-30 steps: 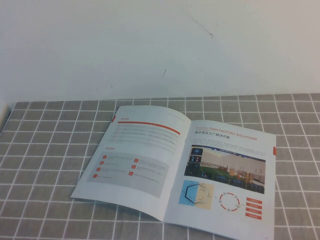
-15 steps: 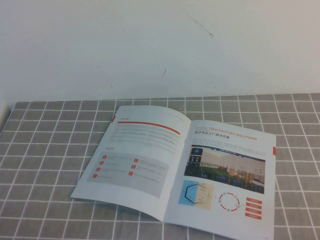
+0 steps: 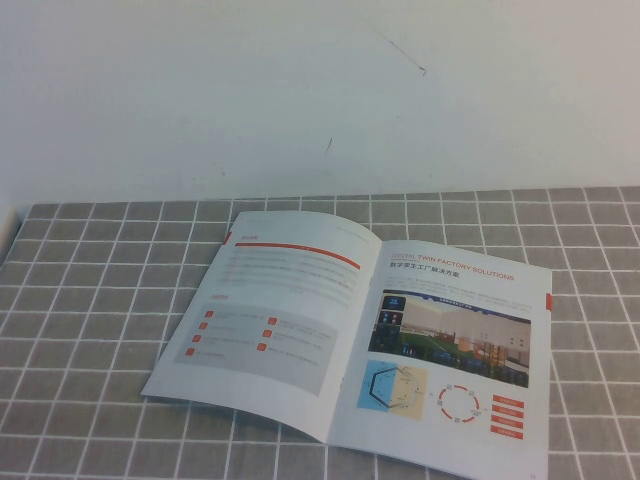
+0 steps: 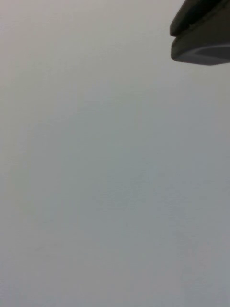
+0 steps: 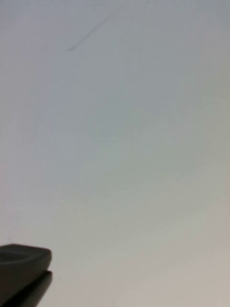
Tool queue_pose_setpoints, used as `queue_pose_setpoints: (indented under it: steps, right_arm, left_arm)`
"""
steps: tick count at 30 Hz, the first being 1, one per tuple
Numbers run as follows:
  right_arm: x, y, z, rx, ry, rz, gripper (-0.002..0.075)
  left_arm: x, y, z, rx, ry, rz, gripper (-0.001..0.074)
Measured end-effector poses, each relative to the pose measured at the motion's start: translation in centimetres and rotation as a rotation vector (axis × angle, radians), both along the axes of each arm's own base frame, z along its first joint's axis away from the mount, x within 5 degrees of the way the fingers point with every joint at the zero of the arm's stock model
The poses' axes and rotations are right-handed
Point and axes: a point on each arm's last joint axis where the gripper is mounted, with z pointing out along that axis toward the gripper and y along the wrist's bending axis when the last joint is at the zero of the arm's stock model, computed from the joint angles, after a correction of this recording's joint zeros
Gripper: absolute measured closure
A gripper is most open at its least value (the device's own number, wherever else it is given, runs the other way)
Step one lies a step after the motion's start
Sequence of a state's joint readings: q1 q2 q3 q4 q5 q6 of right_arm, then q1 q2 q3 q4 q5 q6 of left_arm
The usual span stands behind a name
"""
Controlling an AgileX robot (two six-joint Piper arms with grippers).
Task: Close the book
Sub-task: 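Close the open booklet and leave it lying on the table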
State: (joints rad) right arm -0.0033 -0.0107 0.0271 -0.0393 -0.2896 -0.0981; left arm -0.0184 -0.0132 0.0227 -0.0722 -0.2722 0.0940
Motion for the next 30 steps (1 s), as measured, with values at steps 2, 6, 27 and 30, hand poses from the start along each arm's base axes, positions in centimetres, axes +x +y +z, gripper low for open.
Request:
queue_pose_setpoints:
  steps: [2, 6, 27, 30]
  right_arm:
    - [-0.2, 0.0, 0.6, 0.000, -0.075, 0.002, 0.0729]
    - [-0.7, 0.0, 1.7, 0.011, -0.208, 0.008, 0.0729]
    - [-1.2, 0.0, 5.0, 0.083, 0.067, 0.018, 0.0729]
    - [-1.2, 0.0, 6.9, 0.113, 0.179, 0.027, 0.0729]
  left_arm:
    - [-0.3, 0.0, 0.7, -0.002, -0.084, 0.005, 0.0738]
    - [-0.7, 0.1, 1.6, -0.004, -0.192, 0.012, 0.0738]
    - [-1.0, 0.0, 4.1, -0.020, -0.076, -0.006, 0.0738]
    - [-0.7, -0.1, 5.7, -0.015, 0.013, -0.015, 0.0738]
